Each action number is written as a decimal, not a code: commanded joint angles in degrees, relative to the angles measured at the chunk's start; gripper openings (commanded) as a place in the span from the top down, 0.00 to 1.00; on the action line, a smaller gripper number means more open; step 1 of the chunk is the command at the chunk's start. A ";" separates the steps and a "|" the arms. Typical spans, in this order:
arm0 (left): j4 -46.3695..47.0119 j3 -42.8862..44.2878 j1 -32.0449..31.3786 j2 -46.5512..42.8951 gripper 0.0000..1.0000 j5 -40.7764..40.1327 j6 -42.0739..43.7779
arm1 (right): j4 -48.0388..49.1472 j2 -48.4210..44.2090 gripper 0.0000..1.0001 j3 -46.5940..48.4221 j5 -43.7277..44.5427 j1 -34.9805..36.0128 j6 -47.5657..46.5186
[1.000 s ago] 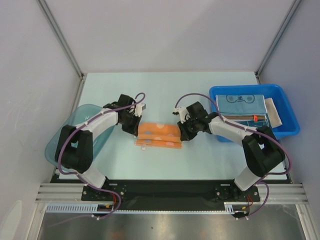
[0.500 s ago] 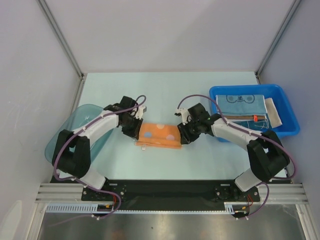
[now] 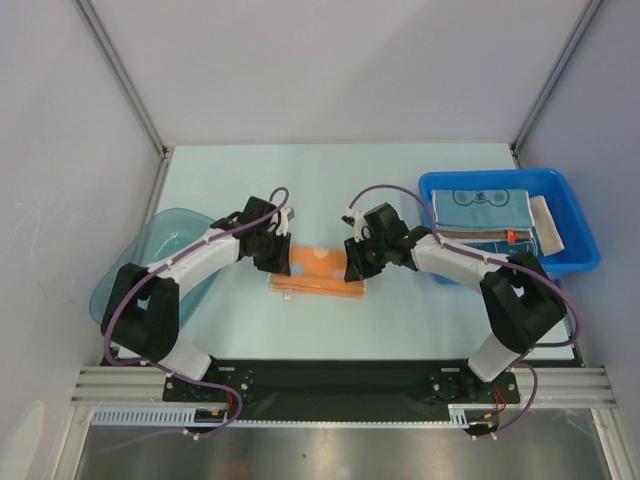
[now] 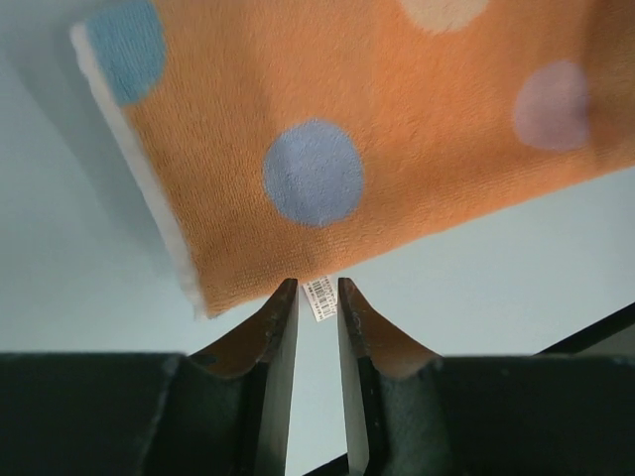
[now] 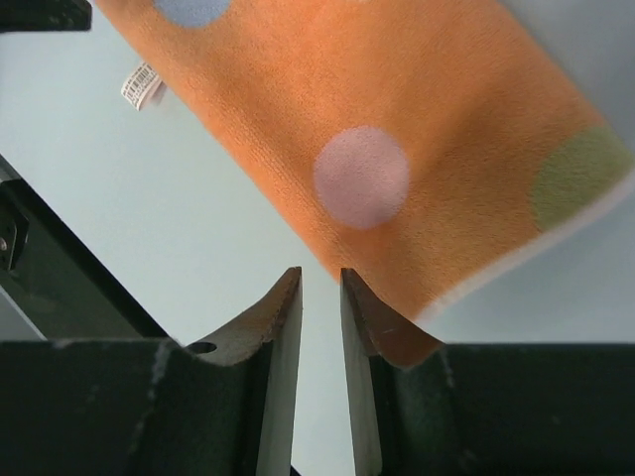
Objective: Fold and stack the towels
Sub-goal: Fold the towel, then neatly place the folded towel into the bin
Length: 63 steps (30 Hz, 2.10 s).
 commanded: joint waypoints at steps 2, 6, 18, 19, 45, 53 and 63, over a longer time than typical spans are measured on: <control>5.55 -5.76 -0.47 0.65 0.73 -1.30 -6.75 | 6.28 3.15 0.74 -3.18 0.06 0.60 3.69; 6.16 -7.79 -0.73 0.91 0.75 -2.38 -7.10 | 6.03 4.65 0.75 -4.25 1.30 0.51 2.02; 3.07 -1.03 -1.52 -6.39 0.67 -5.11 -9.82 | 5.39 1.66 0.73 1.63 0.60 2.79 8.25; 4.39 -1.29 -1.52 -5.77 0.68 -4.93 -11.13 | 6.97 2.80 0.73 2.42 0.16 3.32 9.04; 7.39 -8.14 -1.52 -5.94 0.67 -12.14 -15.72 | 7.61 2.99 0.73 0.07 7.97 8.33 12.30; 10.38 -12.10 -1.61 -2.08 0.68 -13.10 -15.45 | 9.71 -0.80 0.74 -11.27 16.76 7.72 11.69; 10.56 -13.86 -1.61 -4.97 0.68 -13.10 -16.68 | 0.75 -9.22 0.70 -9.35 20.99 8.07 17.30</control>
